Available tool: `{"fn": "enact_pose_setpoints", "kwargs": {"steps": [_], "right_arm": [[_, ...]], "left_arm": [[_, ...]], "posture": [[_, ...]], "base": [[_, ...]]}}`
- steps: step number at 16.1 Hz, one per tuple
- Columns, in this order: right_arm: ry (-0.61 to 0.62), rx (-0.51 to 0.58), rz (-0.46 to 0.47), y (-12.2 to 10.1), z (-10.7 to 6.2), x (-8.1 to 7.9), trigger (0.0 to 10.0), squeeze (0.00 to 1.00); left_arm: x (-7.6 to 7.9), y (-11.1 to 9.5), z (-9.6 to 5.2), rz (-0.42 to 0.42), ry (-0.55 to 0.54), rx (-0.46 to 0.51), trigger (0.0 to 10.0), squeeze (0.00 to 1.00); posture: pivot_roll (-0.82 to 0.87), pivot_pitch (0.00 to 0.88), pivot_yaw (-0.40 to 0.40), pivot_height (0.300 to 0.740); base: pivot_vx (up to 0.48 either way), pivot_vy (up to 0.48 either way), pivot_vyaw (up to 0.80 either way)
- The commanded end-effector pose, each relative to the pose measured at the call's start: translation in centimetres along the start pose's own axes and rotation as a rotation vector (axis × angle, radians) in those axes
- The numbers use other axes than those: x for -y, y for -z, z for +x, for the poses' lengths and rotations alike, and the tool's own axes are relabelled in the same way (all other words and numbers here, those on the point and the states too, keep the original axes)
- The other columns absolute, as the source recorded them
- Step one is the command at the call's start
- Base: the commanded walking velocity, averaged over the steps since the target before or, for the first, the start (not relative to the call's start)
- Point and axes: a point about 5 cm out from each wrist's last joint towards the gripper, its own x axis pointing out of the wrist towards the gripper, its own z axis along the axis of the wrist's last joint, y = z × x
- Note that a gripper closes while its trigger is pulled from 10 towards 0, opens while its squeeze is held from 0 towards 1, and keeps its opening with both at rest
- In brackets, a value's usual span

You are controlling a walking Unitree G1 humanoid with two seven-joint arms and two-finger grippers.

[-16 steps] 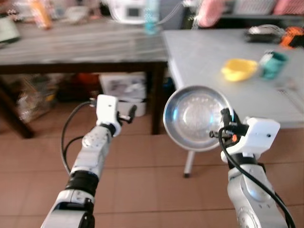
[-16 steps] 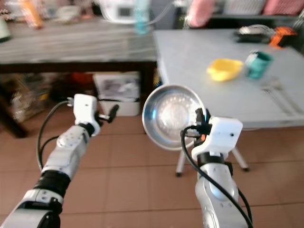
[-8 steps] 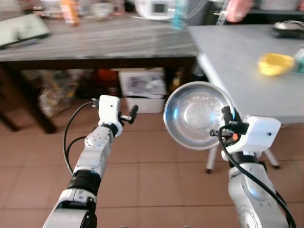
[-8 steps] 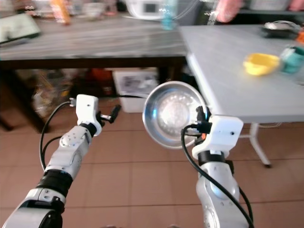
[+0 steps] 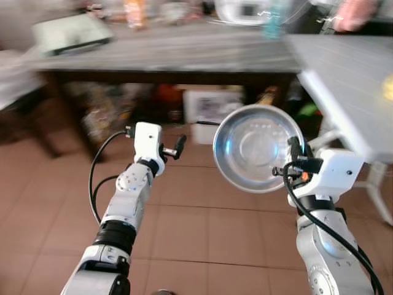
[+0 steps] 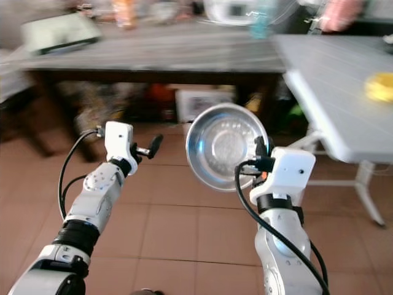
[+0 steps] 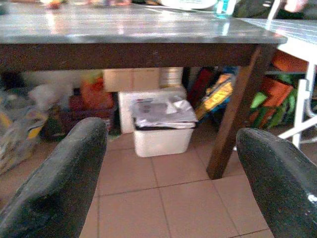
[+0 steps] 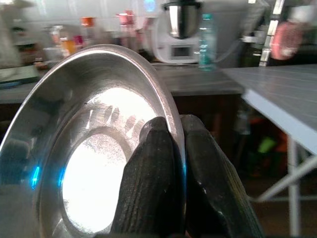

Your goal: Setting the table

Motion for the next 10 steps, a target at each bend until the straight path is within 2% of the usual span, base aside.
{"fn": "enact_pose_setpoints", "kwargs": {"steps": [1,4,8,10], "right_arm": [[0.02,0.017,-0.01,-0.3,0.1,0.5,10.0,0.0],[0.027,0.02,-0.011,-0.3,0.0,0.6,10.0,0.0],[0.037,0.019,-0.01,-0.3,-0.1,0.7,10.0,0.0],[0.048,0.016,-0.013,-0.2,-0.2,0.8,10.0,0.0]], "left_arm": [[0.6,-0.2,0.1,-0.008,0.035,0.007,10.0,0.0],[1.5,-0.2,0.0,-0.059,0.093,0.013,10.0,0.0],[2.0,-0.1,-0.1,-0.07,0.124,0.018,10.0,0.0],[2.1,-0.1,-0.1,-0.068,0.139,0.01,10.0,0.0]], "posture": [[0.06,0.097,0.0,0.74],[0.06,0.1,0.002,0.74],[0.06,0.103,0.009,0.74],[0.06,0.103,0.009,0.74]], "base": [[0.0,0.0,0.46],[0.0,0.0,0.0],[0.0,0.0,0.0],[0.311,0.0,0.0]]}}
